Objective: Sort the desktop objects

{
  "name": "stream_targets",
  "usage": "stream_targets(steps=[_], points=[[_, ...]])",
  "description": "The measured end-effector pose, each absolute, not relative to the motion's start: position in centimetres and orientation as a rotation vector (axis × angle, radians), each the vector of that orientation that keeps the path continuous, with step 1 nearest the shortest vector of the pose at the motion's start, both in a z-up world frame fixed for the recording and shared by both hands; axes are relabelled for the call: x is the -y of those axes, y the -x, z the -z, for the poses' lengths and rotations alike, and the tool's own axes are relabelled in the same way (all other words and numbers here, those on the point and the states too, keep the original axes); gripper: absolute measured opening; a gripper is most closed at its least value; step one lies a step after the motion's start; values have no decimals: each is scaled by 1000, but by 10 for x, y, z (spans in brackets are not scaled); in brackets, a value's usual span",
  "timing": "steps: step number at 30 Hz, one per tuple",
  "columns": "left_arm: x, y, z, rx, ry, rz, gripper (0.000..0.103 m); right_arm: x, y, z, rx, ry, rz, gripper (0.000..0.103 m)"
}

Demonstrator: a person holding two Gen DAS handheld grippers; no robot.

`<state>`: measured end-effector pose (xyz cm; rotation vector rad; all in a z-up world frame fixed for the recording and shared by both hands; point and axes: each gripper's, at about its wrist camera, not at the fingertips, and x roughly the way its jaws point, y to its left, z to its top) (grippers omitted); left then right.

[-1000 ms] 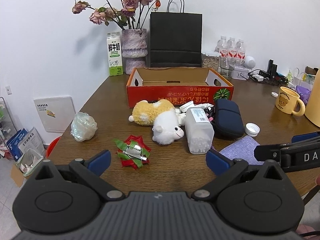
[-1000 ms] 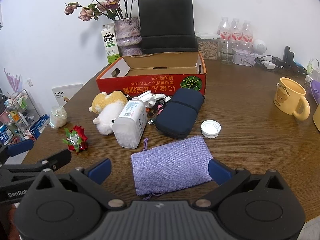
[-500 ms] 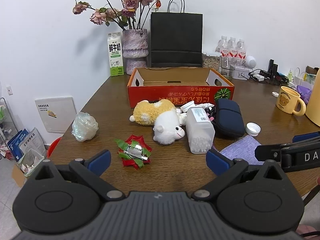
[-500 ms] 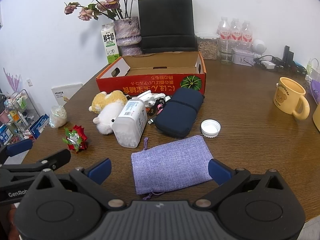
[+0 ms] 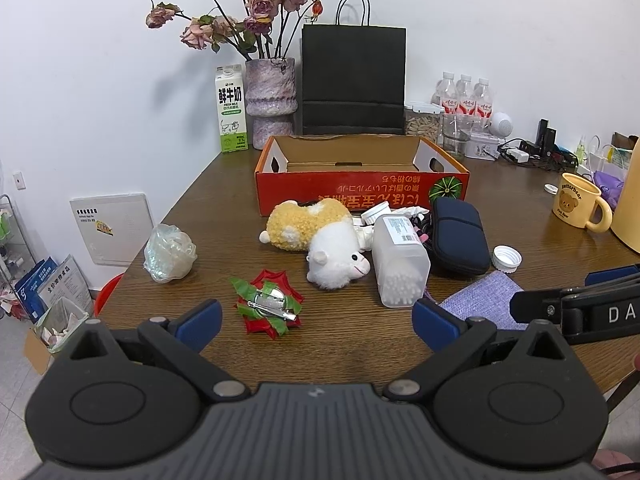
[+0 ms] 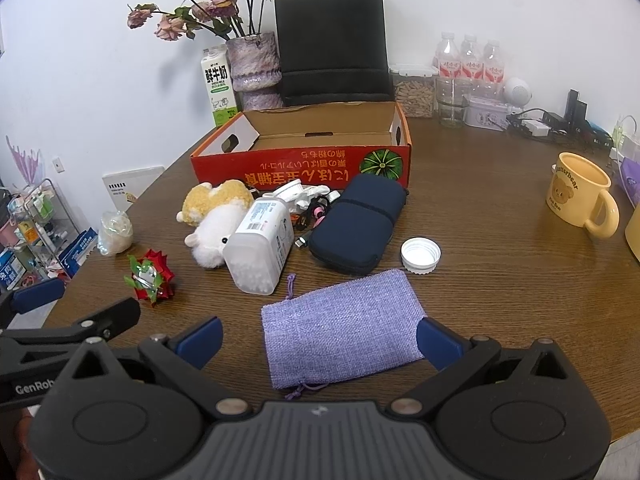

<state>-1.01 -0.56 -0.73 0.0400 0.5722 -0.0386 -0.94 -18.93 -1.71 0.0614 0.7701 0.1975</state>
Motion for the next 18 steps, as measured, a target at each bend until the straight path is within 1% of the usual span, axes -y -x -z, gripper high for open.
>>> stream_targets(steps=[18], points=[[4,6,12,-586,-33,29,103,184,5,23,-783,-58,-202,103]])
